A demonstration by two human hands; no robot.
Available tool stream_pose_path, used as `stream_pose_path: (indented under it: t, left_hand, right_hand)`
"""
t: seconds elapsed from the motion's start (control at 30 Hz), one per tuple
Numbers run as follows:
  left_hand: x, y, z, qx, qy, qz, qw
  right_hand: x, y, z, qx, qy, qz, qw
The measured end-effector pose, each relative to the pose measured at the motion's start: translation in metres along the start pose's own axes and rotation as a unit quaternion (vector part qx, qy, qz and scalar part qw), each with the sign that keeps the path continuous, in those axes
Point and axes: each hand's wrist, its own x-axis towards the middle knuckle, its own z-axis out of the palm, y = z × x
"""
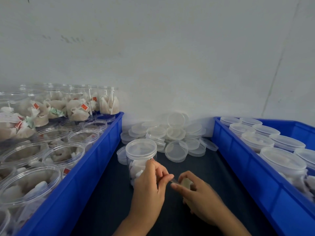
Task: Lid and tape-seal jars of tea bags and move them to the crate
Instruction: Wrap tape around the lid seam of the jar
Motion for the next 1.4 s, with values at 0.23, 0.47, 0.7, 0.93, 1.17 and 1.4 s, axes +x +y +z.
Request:
stream_pose_path:
  t: [0.23, 0.47, 0.7, 0.93, 1.17, 1.4]
  left_hand:
    - [0.000, -0.006, 0.002, 0.025, -0.015, 0.011, 1.000]
    - [-0.001, -0.010, 0.005, 0.024, -0.005, -0.046, 0.999]
    - [0.004, -0.007, -0.003, 0.140, -0.050, 0.062, 0.987]
    - [0.020, -0.021, -0.028, 0.128, 0.179, -0.028, 0.975]
    - [0.016, -0.056, -0.022, -0.099, 0.013, -0.234, 0.967]
    - [0.016, -0.045, -0.023, -0.118, -0.050, -0.248, 0.960]
  right_hand:
    - [0.002, -0.001, 0.008, 0.015, -0.028, -0.034, 0.999]
    - [0.007, 0.004, 0.002, 0.060, 0.018, -0.083, 0.995]
    - [0.010, 0.012, 0.008, 0.044, 0.060, -0.093, 0.993]
    - [0.009, 0.015, 0.009, 0.037, 0.142, -0.109, 0.983]
    - [0.005, 0.009, 0.009, 0.015, 0.153, -0.118, 0.981]
    - [0.009, 0.011, 0.005, 0.063, 0.199, -0.113, 0.971]
